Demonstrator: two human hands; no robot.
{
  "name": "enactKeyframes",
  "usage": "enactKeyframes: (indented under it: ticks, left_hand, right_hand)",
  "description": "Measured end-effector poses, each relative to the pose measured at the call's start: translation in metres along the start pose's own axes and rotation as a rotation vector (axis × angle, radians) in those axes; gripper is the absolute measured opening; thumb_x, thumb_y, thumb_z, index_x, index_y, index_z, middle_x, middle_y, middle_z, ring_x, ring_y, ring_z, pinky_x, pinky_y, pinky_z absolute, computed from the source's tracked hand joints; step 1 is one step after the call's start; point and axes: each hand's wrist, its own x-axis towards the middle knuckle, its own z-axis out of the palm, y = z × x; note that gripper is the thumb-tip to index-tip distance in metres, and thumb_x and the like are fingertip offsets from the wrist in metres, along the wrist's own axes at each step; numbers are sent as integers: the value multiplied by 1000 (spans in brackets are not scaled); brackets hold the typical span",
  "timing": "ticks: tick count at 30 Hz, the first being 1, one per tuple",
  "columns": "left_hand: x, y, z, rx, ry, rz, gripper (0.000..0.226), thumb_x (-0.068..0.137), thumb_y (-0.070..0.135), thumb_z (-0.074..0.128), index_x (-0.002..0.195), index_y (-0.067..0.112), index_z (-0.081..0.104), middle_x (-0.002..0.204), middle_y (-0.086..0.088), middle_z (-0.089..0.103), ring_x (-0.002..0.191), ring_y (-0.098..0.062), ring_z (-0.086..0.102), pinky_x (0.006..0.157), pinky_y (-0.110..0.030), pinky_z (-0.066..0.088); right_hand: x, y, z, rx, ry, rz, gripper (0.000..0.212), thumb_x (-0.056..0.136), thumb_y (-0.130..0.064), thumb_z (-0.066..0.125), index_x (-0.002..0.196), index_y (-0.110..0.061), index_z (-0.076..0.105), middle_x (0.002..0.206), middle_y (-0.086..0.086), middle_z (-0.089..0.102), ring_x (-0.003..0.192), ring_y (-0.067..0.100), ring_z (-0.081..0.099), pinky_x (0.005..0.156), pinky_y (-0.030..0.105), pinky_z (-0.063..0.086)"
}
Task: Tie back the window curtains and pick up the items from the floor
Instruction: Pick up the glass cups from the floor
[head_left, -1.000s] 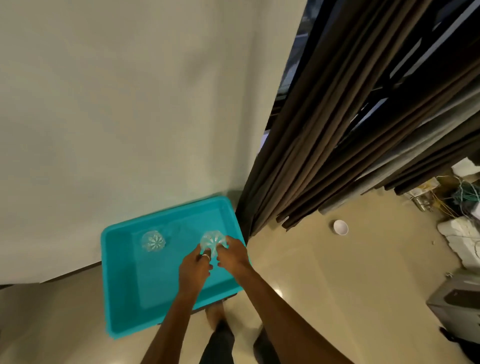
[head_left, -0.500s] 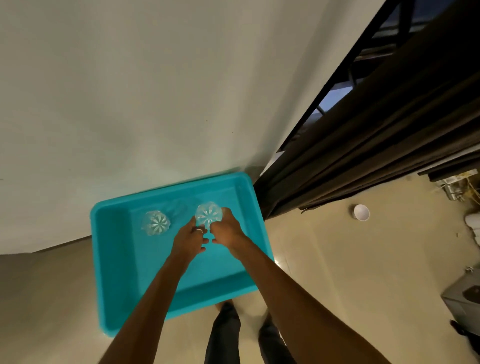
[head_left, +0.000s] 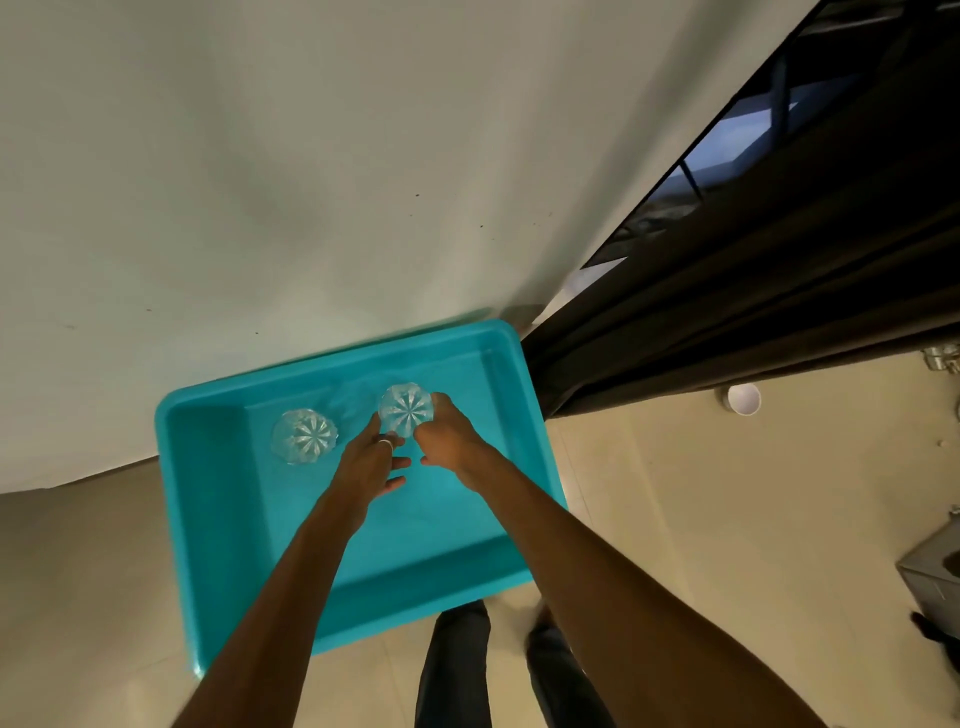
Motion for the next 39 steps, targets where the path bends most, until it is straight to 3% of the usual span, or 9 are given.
enactKeyframes:
  ticks: [11, 16, 21, 24, 27, 29, 31, 34, 39]
  left_hand:
    - [-9, 4, 7, -29, 44, -103, 55, 103, 15, 48, 154, 19, 26, 133, -7, 58, 103, -26, 63, 79, -38, 52]
    - [-30, 0, 18, 4, 41, -127, 42, 102, 16, 49, 144, 14, 42, 125, -9, 64, 98, -26, 64, 81, -37, 51]
    - [-65, -1, 39, 14, 6, -121, 39, 102, 12, 45, 140, 11, 48, 119, -6, 63, 89, -23, 64, 74, -33, 50]
    - [-89, 0, 57, 15, -23, -110, 36, 102, 10, 41, 136, 9, 51, 115, -6, 59, 76, -16, 59, 68, -28, 45]
    - [-115, -2, 77, 31, -62, -85, 34, 102, 11, 42, 134, 7, 52, 117, -7, 60, 77, -16, 60, 67, -28, 47]
    - [-131, -2, 91, 39, -87, -63, 34, 103, 11, 42, 135, 6, 51, 120, -9, 60, 82, -19, 62, 70, -32, 49]
    - [-145, -1, 106, 55, -109, -48, 32, 103, 11, 43, 134, 5, 51, 121, -11, 59, 85, -23, 62, 71, -33, 49]
    - [-163, -5, 130, 101, -122, -28, 30, 103, 13, 47, 131, 5, 53, 120, -13, 62, 84, -23, 64, 62, -31, 49]
    - [-201, -11, 173, 210, -137, 42, 29, 103, 16, 48, 129, 6, 56, 124, -13, 62, 95, -25, 66, 86, -40, 54]
  right_hand:
    - [-16, 7, -10, 19, 4, 36, 51, 93, -9, 50, 143, -14, 41, 132, 5, 51, 115, 29, 59, 97, 47, 56]
    - [-30, 17, -21, 20, 57, 46, 59, 94, -14, 52, 150, -17, 35, 149, 8, 44, 122, 28, 57, 98, 44, 55]
    - [-62, 33, -44, 72, 103, 67, 53, 91, -20, 53, 143, -18, 41, 140, 5, 48, 116, 27, 59, 96, 46, 56]
    - [-77, 57, -56, 86, 154, 92, 60, 83, -28, 54, 142, -18, 44, 142, 8, 51, 122, 29, 58, 101, 46, 53]
    - [-119, 63, -73, 131, 192, 148, 48, 84, -32, 55, 130, -17, 49, 127, 7, 60, 110, 24, 63, 96, 44, 56]
    - [-146, 69, -85, 185, 218, 173, 26, 95, -28, 53, 120, -22, 49, 107, -3, 60, 93, 14, 63, 90, 37, 59]
    - [-164, 83, -97, 213, 256, 178, 18, 100, -27, 52, 118, -26, 48, 99, -12, 56, 87, 9, 60, 87, 30, 58]
    - [-184, 107, -111, 299, 333, 174, 32, 99, -27, 58, 130, -21, 51, 123, -5, 56, 105, 14, 61, 94, 34, 57]
    - [-217, 136, -142, 471, 409, 129, 36, 97, -22, 62, 132, -19, 54, 131, 0, 54, 112, 21, 60, 96, 40, 58]
